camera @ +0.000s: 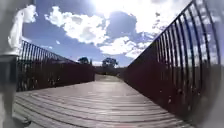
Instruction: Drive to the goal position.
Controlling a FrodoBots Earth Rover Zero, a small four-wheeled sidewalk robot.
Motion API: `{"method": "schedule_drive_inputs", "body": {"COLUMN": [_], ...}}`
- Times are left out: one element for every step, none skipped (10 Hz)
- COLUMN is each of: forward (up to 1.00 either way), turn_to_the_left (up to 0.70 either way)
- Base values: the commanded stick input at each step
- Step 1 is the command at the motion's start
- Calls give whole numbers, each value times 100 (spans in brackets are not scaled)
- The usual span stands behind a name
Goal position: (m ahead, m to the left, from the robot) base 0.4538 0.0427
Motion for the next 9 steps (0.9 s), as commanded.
{"method": "schedule_drive_inputs", "body": {"forward": [85, 63, 34, 4, 0, 0, 0, 0, 0], "turn_to_the_left": [0, 0, 0, 0, 0, 0, 0, 0, 0]}}
